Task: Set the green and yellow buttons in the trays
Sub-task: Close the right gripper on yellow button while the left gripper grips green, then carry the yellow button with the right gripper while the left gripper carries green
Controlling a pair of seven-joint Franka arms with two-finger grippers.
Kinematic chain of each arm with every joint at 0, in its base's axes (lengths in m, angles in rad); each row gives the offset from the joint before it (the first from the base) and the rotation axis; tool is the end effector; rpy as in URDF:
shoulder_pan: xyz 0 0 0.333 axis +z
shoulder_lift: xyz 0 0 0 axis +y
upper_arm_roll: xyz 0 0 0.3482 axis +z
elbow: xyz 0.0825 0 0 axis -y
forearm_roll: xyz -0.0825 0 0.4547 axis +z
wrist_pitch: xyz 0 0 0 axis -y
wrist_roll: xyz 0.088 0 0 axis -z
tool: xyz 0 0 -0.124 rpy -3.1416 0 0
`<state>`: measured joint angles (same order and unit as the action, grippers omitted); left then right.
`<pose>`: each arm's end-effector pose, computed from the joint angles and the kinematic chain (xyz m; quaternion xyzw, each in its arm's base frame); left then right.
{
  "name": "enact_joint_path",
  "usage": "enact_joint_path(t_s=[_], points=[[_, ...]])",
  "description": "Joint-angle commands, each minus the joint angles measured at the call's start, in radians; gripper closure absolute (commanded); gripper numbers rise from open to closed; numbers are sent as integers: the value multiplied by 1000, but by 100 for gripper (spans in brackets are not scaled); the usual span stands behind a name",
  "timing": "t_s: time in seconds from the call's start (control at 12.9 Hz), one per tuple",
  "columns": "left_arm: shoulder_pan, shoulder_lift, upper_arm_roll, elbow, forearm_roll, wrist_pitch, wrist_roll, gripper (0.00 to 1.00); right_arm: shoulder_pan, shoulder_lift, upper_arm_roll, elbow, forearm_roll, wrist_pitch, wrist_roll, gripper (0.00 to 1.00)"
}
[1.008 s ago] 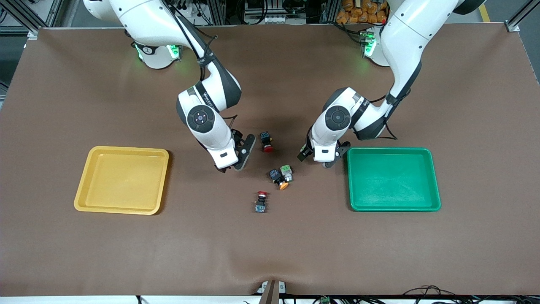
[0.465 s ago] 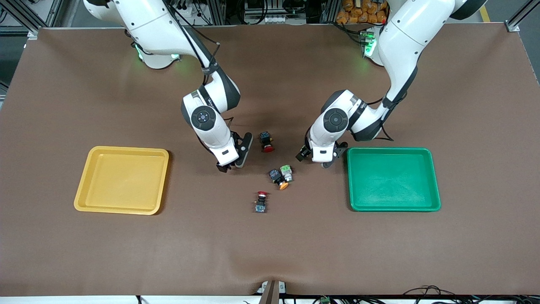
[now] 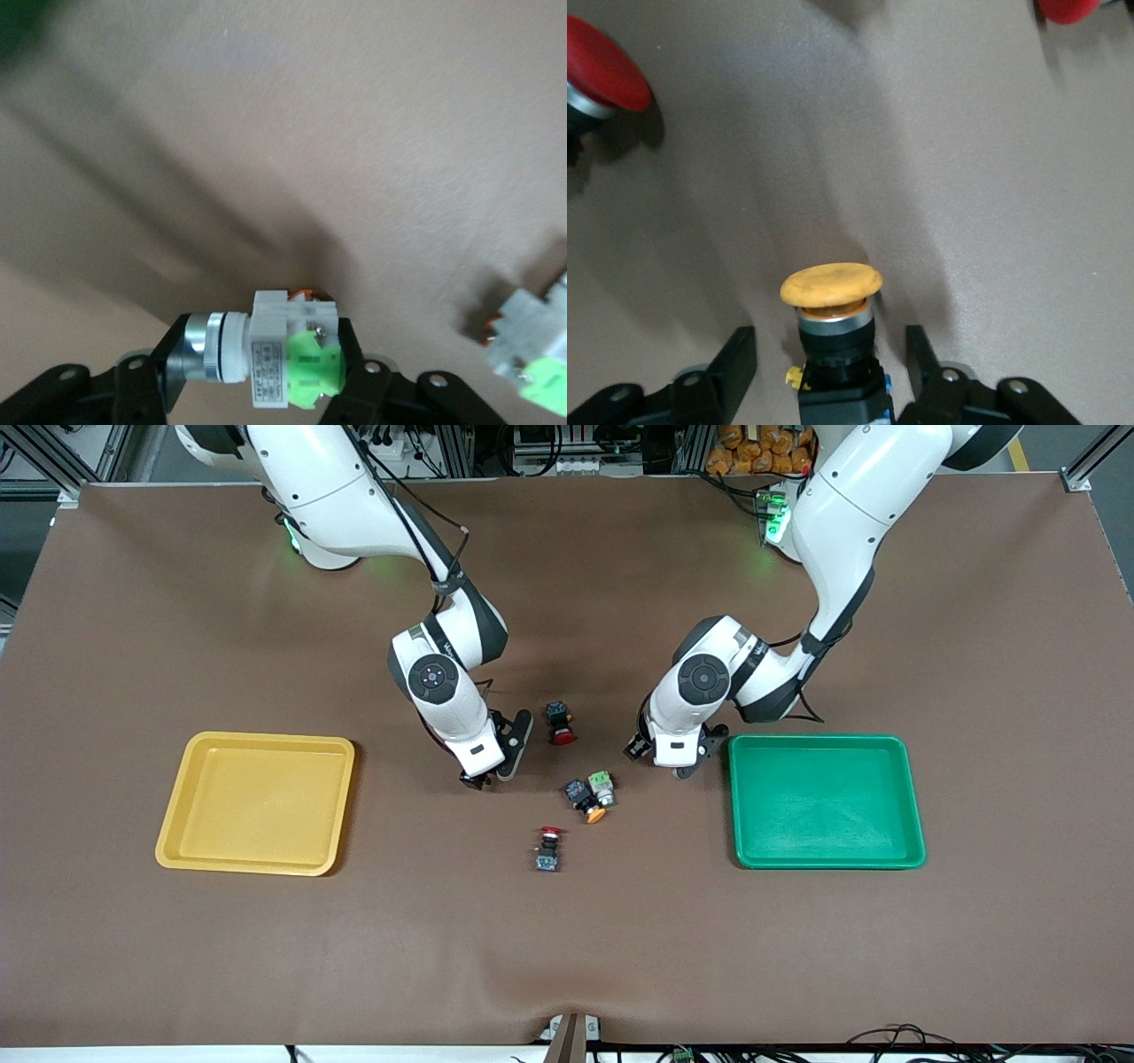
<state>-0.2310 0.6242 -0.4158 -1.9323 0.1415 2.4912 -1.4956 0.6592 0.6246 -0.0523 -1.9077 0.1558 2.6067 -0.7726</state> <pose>0.5445 -0.4085 0.1379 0.9174 0.3904 -0.0685 0.0349 0.5721 0.3954 0.1250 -0.8073 -0.5883 -0.0404 0.0238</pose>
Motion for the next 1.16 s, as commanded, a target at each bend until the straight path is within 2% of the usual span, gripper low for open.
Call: enact_joint_path(t_s=[0.0, 0.16, 0.23, 0.54, 0.7, 0.78, 0.93, 1.09], points=[[4, -93, 11, 12, 47, -114, -17, 100, 11, -20, -9, -16, -13, -7, 7, 91], [37, -147, 19, 39, 125, -239, 15, 100, 2, -63, -11, -17, -13, -51, 16, 89], [68, -162, 17, 51, 128, -285, 65, 100, -10, -87, -15, -17, -13, -89, 16, 89], [223, -208, 17, 67, 128, -321, 320, 100, -131, -179, -20, -16, -13, -213, 21, 88], [321, -202, 18, 67, 130, -324, 440, 100, -222, -229, -20, -11, -12, -270, 21, 88], [375, -189, 19, 67, 136, -322, 493, 100, -274, -244, -18, -8, -12, -295, 22, 85], [467, -147, 17, 67, 218, -308, 563, 100, -378, -267, -20, -5, -12, -327, 22, 82], [515, -112, 18, 72, 289, -279, 564, 100, -523, -273, -18, 2, -12, -364, 24, 81]])
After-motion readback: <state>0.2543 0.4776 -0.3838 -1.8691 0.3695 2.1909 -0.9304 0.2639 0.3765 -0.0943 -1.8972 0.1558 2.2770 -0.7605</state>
